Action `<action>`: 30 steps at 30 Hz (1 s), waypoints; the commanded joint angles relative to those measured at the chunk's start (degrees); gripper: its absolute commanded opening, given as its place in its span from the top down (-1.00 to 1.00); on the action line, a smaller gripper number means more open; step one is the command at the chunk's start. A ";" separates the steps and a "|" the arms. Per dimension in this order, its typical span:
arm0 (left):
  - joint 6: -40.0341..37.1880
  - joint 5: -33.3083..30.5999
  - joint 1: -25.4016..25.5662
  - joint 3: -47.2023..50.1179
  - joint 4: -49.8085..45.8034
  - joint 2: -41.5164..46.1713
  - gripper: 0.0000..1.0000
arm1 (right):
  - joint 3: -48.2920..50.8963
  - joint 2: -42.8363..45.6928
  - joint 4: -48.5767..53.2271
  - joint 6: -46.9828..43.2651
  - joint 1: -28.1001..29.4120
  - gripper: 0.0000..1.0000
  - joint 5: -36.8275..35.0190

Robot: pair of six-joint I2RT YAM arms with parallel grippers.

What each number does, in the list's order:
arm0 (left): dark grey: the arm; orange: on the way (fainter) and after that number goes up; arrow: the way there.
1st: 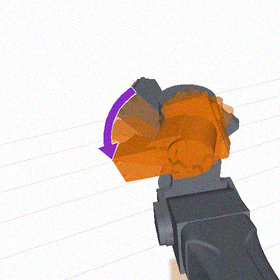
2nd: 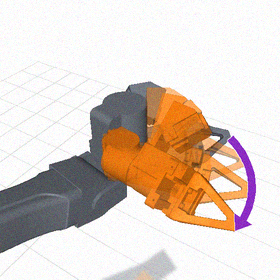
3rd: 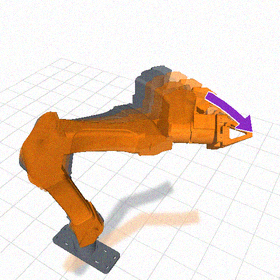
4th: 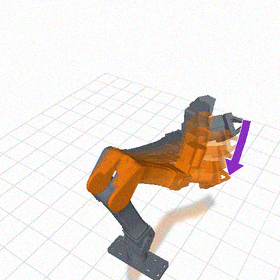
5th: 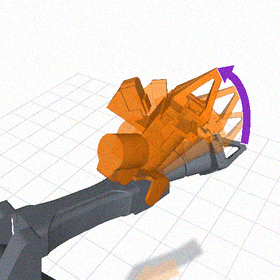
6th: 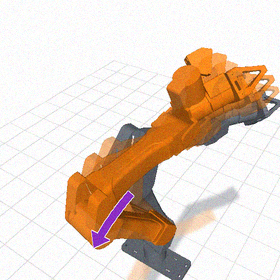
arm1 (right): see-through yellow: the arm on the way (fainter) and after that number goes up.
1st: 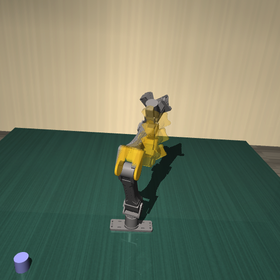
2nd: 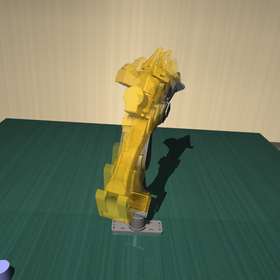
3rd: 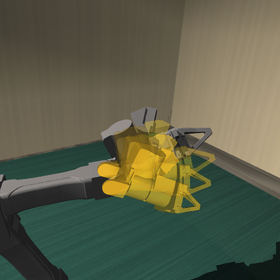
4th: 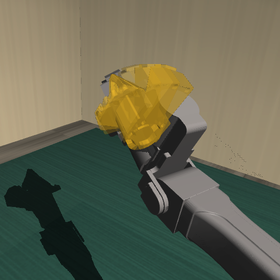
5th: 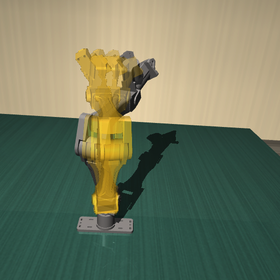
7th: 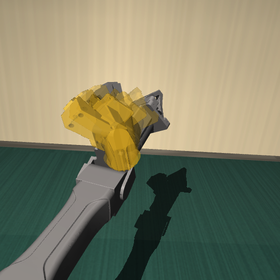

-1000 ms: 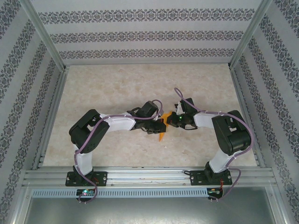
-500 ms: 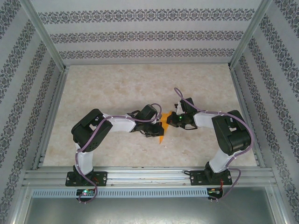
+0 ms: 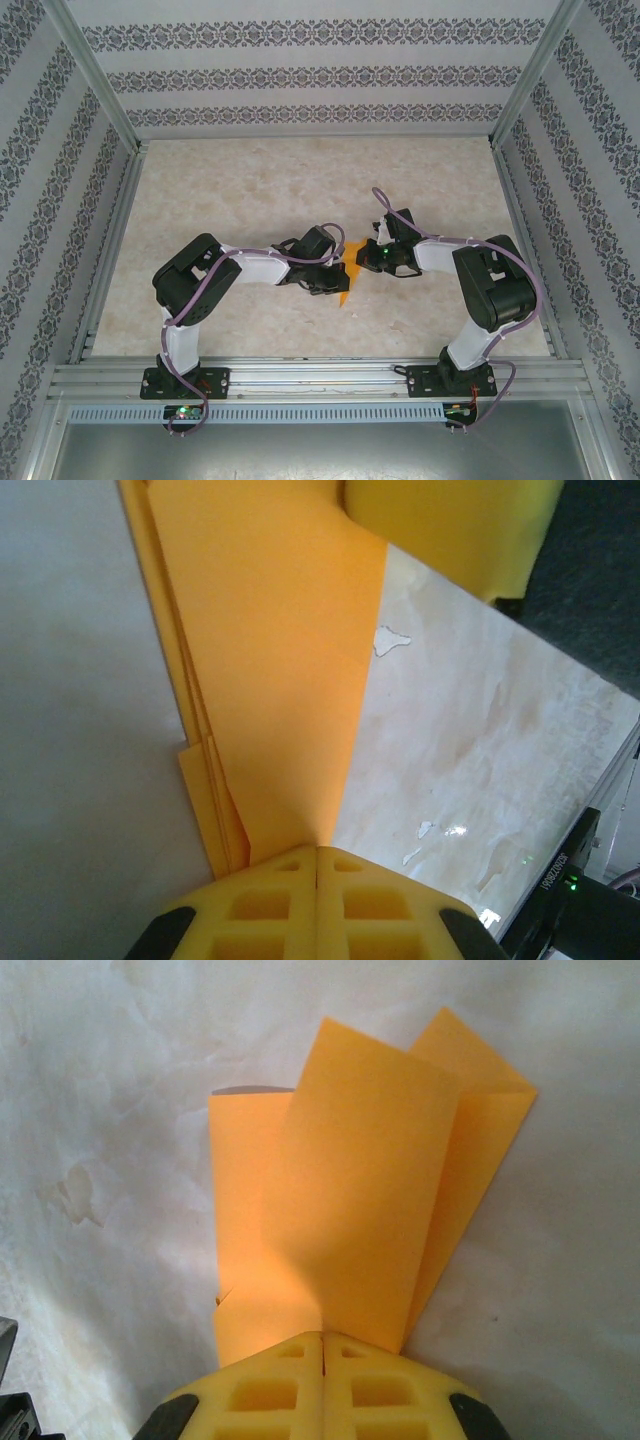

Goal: Fold a paper plane with a square sheet of paper (fold left side to right side)
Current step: Fold the wing for the fifth time at the center of the table.

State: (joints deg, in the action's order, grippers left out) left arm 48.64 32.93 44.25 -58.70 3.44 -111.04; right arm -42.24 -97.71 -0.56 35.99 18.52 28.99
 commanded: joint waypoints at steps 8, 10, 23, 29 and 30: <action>0.13 -2.37 0.05 0.67 -0.41 4.19 0.70 | 1.46 -3.54 6.52 -0.91 0.57 1.00 -4.82; -0.37 -3.09 -0.04 0.50 -1.06 4.98 0.63 | 1.45 -3.54 6.60 -0.94 0.64 1.00 -4.82; -2.65 -6.07 -0.83 -0.56 -5.77 4.52 0.16 | 1.46 -3.45 6.65 -0.95 0.72 1.00 -4.74; -2.18 -4.06 -0.83 -1.24 -3.71 2.17 0.16 | 1.37 -3.38 6.76 -0.92 0.72 1.00 -4.74; -2.24 -4.30 -0.83 -1.33 -3.91 1.89 0.17 | 1.43 -3.37 6.74 -0.88 0.72 1.00 -4.74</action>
State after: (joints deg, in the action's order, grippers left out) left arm 46.89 28.25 44.14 -58.76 -0.19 -107.44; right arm -42.37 -97.80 -0.40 35.99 18.52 29.02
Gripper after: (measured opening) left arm 0.418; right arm 0.046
